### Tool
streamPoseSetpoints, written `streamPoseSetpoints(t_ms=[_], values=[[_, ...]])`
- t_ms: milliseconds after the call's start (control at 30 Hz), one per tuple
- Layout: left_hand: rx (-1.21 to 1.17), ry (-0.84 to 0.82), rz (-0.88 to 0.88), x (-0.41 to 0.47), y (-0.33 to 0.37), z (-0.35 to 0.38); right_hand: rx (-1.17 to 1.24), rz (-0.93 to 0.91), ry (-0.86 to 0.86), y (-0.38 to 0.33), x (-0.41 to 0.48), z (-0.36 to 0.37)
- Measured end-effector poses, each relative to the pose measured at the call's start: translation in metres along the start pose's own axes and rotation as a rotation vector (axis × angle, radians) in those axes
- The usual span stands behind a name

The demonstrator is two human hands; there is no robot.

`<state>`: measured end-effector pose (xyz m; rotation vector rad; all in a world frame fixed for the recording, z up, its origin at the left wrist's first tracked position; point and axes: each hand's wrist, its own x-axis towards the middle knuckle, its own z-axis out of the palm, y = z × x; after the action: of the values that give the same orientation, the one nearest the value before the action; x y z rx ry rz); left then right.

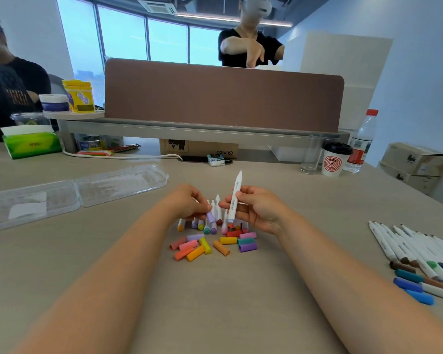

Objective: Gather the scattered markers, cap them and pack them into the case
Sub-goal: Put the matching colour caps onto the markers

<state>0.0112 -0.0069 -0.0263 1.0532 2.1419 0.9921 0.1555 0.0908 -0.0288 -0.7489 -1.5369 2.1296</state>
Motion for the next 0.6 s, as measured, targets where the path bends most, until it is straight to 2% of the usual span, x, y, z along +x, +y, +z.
streamPoseSetpoints(t_ms=[200, 300, 467, 600], values=[[0.118, 0.062, -0.051, -0.002, -0.019, -0.019, -0.096, 0.035, -0.002, 0.009, 0.015, 0.023], [0.222, 0.05, -0.019, -0.005, -0.024, -0.023, -0.136, 0.023, 0.01, 0.012, 0.019, 0.027], [0.359, -0.048, 0.175, -0.012, -0.031, -0.019, -0.177, 0.005, -0.002, 0.018, 0.017, 0.028], [0.446, -0.176, 0.224, -0.016, -0.031, -0.017, -0.163, -0.019, -0.008, 0.018, 0.015, 0.028]])
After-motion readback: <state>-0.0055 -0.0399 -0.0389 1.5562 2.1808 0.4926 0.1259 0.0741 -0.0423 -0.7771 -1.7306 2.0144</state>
